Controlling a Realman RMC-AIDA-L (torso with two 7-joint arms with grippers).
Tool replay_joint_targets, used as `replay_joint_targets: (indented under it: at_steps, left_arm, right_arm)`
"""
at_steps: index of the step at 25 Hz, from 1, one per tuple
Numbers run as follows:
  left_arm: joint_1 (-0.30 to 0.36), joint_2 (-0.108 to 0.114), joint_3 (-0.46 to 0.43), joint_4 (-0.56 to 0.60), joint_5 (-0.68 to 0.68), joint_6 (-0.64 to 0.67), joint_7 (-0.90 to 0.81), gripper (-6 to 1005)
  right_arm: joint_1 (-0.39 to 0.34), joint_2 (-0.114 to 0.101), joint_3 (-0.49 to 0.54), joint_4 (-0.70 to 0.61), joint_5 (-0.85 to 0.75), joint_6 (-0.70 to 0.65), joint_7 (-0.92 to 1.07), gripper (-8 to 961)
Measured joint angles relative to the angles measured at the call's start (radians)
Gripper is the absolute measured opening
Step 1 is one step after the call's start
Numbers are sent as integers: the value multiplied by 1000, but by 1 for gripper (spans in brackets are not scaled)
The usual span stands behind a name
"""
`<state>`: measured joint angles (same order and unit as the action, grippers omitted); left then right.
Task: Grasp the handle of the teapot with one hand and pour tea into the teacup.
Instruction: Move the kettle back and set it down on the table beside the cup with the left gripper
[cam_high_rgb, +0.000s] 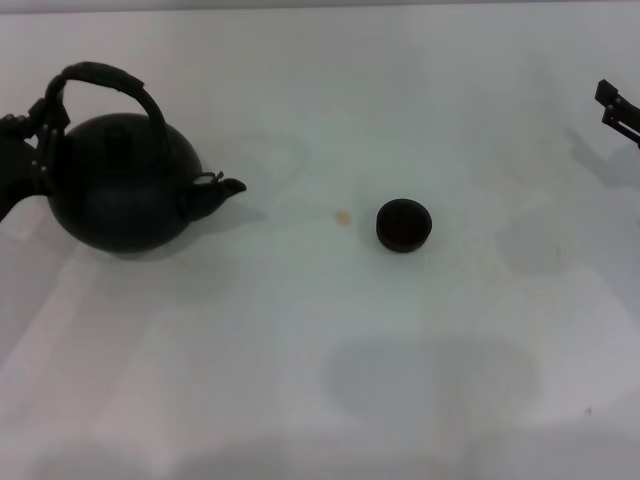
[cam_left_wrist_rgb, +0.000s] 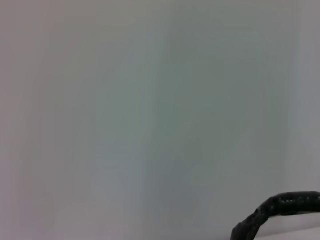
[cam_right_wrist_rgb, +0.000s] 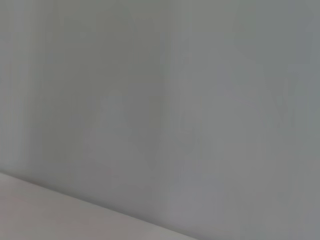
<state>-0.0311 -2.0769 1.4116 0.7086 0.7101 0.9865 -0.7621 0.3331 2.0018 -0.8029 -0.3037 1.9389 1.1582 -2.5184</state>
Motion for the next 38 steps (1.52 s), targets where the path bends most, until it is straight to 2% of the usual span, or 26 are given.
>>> replay_joint_targets:
  at_steps: [7,31,36,38]
  left_arm:
    - [-48,0,0,-107,-39,51,64,109]
    - [-113,-2,-1,-232,-38,58,99,122]
    - [-106,-3,-1,-245,-64,71,103,333]
    - [-99,-3,0,-249,-72,89,114,381]
  right_arm:
    - [-3,0,-1,0,0,0,0,859]
    - [5,-2,-1,-6,0,-6,0,858]
    - [6,-3,-1,-6,0,-6,0,858]
    - [6,-3,-1,-6,0,-6,0,858]
